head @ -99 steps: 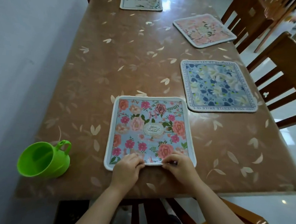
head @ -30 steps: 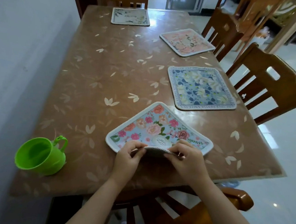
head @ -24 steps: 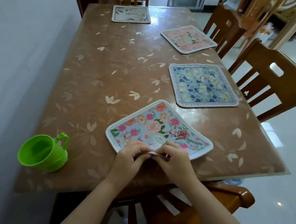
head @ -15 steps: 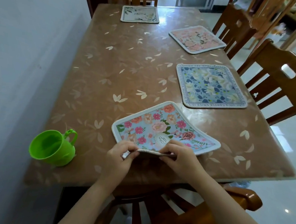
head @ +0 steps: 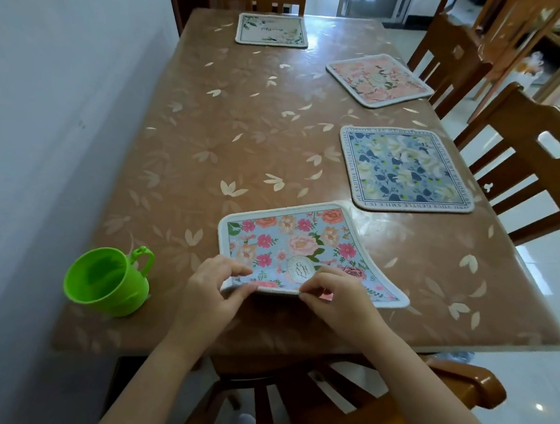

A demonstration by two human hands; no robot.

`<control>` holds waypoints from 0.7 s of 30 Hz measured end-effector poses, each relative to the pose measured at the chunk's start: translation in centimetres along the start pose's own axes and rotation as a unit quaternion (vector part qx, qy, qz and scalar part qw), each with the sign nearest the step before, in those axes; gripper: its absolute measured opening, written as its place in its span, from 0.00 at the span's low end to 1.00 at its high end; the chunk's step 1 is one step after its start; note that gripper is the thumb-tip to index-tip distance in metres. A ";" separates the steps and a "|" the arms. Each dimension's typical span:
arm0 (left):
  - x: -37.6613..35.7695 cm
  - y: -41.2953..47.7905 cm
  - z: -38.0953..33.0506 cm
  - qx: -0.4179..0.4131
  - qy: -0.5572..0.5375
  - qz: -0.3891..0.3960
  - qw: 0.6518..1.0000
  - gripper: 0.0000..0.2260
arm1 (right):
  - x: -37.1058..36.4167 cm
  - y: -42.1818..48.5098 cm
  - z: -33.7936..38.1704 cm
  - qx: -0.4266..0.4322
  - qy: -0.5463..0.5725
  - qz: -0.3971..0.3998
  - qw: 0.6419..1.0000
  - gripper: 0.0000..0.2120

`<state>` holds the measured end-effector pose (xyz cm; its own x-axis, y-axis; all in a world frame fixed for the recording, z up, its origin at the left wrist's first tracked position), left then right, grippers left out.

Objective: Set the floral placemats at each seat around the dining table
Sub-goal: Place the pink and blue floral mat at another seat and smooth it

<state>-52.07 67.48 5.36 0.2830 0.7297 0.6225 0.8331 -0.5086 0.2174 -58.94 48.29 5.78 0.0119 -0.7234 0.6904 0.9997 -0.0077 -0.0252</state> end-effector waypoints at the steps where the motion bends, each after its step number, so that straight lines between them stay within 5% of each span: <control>1: 0.0 0.1 -0.5 -0.009 0.017 0.010 1.000 0.08 | -0.2 0.3 0.4 0.006 -0.003 0.002 1.000 0.02; 7: -1.1 0.4 -1.7 -0.019 0.089 0.067 0.994 0.07 | -0.7 1.9 2.1 0.030 -0.023 0.012 0.999 0.03; 21: 0.5 2.8 0.0 0.140 -0.056 -0.036 0.988 0.03 | 3.0 1.7 -1.1 -0.020 -0.054 -0.040 0.998 0.05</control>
<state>-49.57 66.42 6.31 0.2560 0.8130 0.5231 0.9472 -0.3191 0.0325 -57.21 45.36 6.96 -0.0635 -0.6402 0.7656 0.9958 -0.0910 0.0065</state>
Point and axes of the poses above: each hand's wrist, its own y-axis towards the middle knuckle, its own x-axis out of the back of the hand, z = x × y, the point moved 3 cm from there along y, towards the middle knuckle, and after that the axes turned 6 degrees about z, right-handed, at the moved point
